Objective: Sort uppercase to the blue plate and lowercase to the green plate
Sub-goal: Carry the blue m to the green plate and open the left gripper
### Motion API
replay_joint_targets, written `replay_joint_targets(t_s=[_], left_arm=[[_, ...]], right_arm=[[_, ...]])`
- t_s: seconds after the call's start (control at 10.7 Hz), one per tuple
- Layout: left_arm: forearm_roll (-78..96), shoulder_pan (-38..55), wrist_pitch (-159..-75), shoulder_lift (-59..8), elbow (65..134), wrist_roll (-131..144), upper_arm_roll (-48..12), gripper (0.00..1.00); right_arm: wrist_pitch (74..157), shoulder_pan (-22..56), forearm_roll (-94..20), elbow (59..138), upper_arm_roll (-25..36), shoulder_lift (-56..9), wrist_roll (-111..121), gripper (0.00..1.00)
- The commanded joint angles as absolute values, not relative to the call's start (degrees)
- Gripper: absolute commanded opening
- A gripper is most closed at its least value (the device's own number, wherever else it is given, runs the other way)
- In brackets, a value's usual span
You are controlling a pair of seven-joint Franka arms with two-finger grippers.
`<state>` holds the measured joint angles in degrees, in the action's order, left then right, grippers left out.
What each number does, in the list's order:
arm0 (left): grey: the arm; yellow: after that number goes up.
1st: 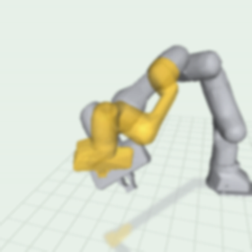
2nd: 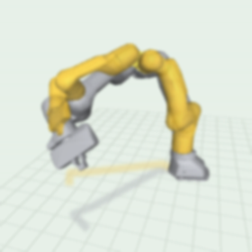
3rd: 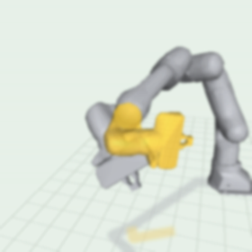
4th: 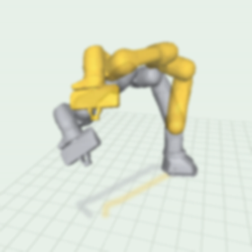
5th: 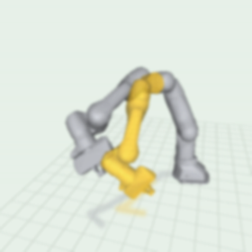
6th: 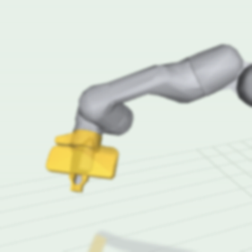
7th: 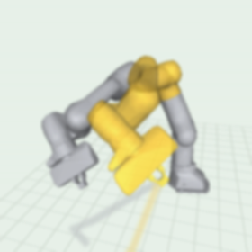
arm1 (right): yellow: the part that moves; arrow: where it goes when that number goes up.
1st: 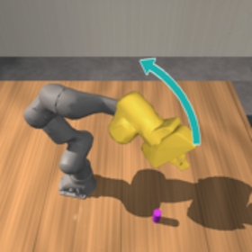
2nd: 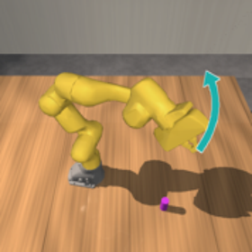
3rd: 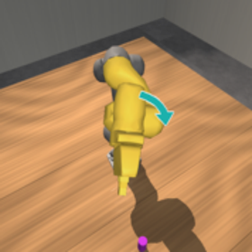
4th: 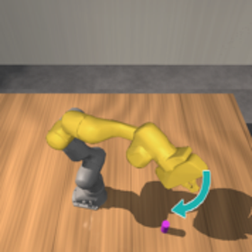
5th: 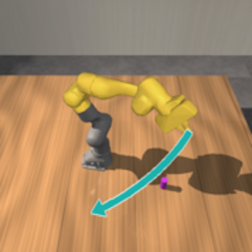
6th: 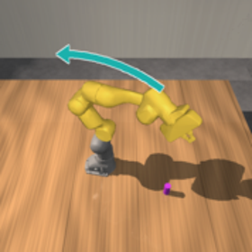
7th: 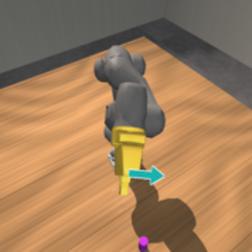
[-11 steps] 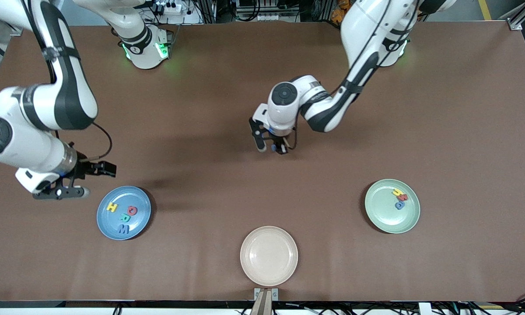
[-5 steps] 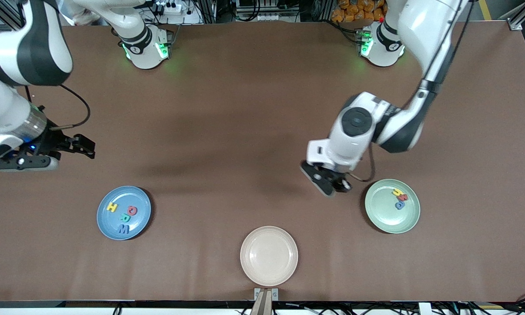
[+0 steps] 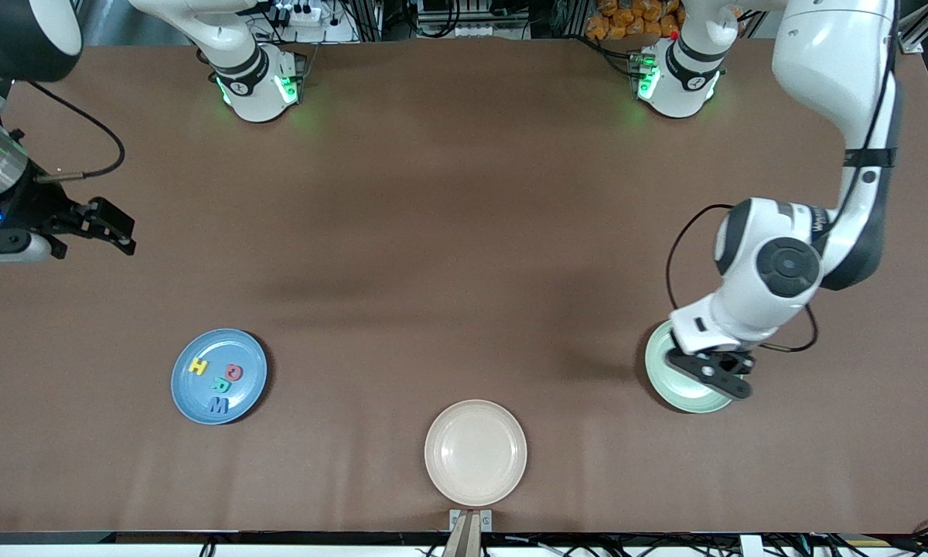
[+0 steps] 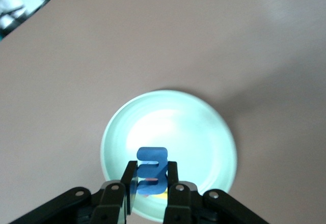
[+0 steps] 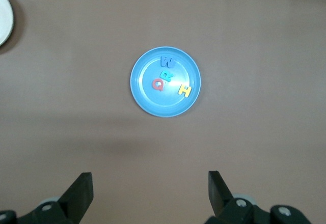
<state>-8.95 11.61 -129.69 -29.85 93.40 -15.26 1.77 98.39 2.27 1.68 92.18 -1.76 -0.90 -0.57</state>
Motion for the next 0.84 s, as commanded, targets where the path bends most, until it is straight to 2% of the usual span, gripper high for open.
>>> replay_joint_targets(t_s=[0.0,0.09,0.19,0.28,0.37,0.75], left_arm=[[-6.0,12.6,-129.0,-31.0,93.7,-14.4,3.3,0.1],[-4.8,12.6,-129.0,-31.3,94.0,-14.5,3.9,0.28],[-4.3,12.7,-129.0,-31.2,94.1,-14.3,4.2,0.41],[-4.1,12.7,-128.8,-30.9,94.1,-14.4,4.2,0.87],[-4.1,12.7,-128.3,-30.2,94.1,-14.4,4.2,1.0],[-4.0,12.6,-124.6,-21.0,93.7,-14.3,5.4,1.0]], right_arm=[[92.0,2.2,1.4,86.8,-2.2,-0.4,-1.6,1.0],[89.8,2.3,1.3,85.4,-2.3,-0.4,-1.7,1.0],[88.6,2.3,1.3,84.6,-2.4,-0.4,-1.7,1.0],[88.5,2.2,1.3,84.6,-2.4,0.1,-1.7,1.0],[88.5,2.0,1.3,84.6,-2.0,0.6,-1.7,1.0],[88.4,2.1,1.2,85.1,-2.1,2.1,-2.7,1.0]])
